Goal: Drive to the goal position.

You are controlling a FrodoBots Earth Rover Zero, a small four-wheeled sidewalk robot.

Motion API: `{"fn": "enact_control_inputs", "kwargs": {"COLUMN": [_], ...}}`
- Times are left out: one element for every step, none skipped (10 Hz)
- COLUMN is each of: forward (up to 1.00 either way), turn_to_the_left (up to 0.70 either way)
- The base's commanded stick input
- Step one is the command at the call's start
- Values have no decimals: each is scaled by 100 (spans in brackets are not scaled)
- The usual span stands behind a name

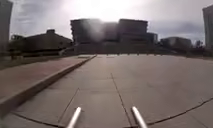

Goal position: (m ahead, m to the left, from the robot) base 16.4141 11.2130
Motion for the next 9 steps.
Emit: {"fn": "enact_control_inputs", "kwargs": {"forward": [100,100,100,100,100,100,100,100,100], "turn_to_the_left": [0,0,0,0,0,0,0,0,0]}}
